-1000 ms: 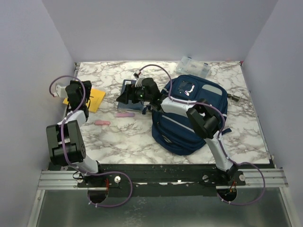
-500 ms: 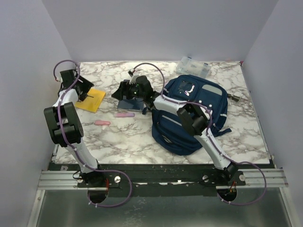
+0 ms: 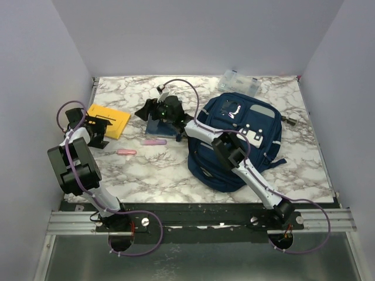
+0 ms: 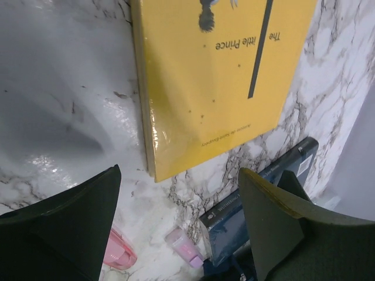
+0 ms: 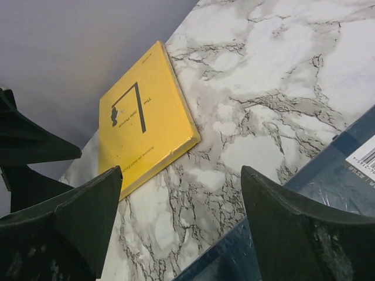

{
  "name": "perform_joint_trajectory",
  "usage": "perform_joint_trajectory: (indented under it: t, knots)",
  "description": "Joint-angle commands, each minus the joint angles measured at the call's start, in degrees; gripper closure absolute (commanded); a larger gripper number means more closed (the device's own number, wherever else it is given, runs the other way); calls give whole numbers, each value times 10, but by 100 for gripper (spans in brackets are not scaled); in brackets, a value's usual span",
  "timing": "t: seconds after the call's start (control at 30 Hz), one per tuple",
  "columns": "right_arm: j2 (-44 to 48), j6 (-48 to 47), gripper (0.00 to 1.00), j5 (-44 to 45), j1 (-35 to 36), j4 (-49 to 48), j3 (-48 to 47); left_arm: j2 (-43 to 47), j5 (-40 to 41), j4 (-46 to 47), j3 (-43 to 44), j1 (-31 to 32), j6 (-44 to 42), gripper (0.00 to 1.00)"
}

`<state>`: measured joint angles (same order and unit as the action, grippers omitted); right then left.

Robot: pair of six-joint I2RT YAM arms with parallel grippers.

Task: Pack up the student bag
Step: Adjust the book at the center of the board.

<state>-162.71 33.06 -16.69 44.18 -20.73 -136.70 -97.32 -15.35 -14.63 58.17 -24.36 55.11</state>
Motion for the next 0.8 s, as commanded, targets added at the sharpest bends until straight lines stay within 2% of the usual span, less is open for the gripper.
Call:
perform_joint_trajectory:
  t: [0.0,0.07,0.17,0.27,0.4,0.5,0.57,0.67,0.77]
  knots:
    - [-18,47,16,16,2,-39,-5,0,-10,14,0,-11,33,16]
    - [1,56,17,16,3,-52,26,-13,-6,-7,23,-11,38,16]
    - [36,59,18,16,3,-75,78,-25,4,-58,47,-8,78,23]
    - [78,60,19,10,3,-92,131,-25,14,-64,48,5,115,23]
    - [146,61,21,-1,3,-125,214,-39,35,-87,73,13,149,28]
    - [200,63,22,-3,3,-156,287,-42,52,-58,82,14,146,34]
    - [235,64,21,-7,3,-175,325,-31,43,44,62,14,115,39]
    - [267,65,22,-20,3,-179,357,-44,53,92,80,22,79,39]
    - [290,55,22,-38,2,-154,373,-79,33,95,116,26,64,37]
